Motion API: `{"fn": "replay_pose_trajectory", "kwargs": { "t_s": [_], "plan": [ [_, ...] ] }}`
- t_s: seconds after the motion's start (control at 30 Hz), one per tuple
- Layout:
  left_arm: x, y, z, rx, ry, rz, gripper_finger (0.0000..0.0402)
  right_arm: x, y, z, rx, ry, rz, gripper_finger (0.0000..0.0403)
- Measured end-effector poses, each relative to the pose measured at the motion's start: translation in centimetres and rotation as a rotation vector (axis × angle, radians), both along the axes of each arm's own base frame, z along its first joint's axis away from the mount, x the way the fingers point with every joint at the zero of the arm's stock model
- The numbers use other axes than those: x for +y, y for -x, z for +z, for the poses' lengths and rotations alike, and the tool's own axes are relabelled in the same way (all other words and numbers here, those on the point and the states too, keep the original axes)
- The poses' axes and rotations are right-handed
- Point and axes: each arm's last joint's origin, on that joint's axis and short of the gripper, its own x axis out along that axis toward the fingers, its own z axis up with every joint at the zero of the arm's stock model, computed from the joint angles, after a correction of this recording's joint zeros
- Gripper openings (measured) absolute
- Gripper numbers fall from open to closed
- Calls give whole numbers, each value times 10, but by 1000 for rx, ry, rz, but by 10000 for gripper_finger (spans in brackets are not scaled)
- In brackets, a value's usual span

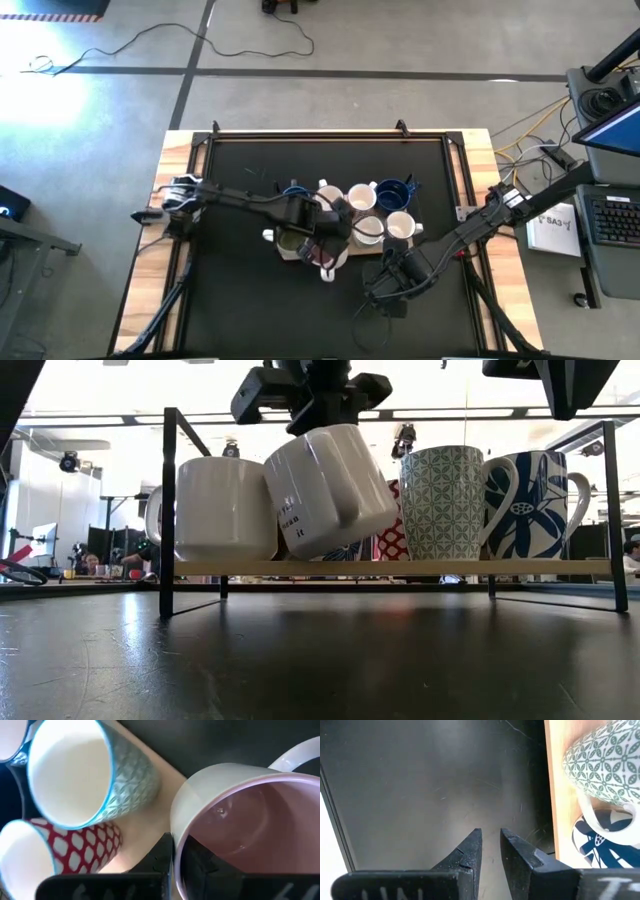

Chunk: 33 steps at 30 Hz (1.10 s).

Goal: Place coffee mugs
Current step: Put the pink mug on the shelf

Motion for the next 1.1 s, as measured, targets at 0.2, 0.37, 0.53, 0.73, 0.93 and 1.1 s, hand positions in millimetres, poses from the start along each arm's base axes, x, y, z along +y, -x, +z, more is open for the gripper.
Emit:
{"fn": "replay_pose_trajectory", "kwargs": {
  "t_s": [0.2,0.37,0.53,0.73,0.93,1.1],
  "plan": [
    [15,-2,0,-3,-5,37,7,-2,-1,0,-1,1,1,59],
    [23,-3,0,-2,-7,55,8,-4,-2,0,-1,1,-5,59],
    [28,-3,0,0,-7,70,9,-5,-3,0,-1,1,-9,59],
    [30,-3,-1,3,-5,89,26,-5,-3,0,0,1,-9,59],
    [30,-3,-1,1,3,102,45,-5,-3,0,0,1,-8,59],
    [29,-4,-1,-4,9,106,48,-5,-3,0,0,1,-6,59]
  ]
}}
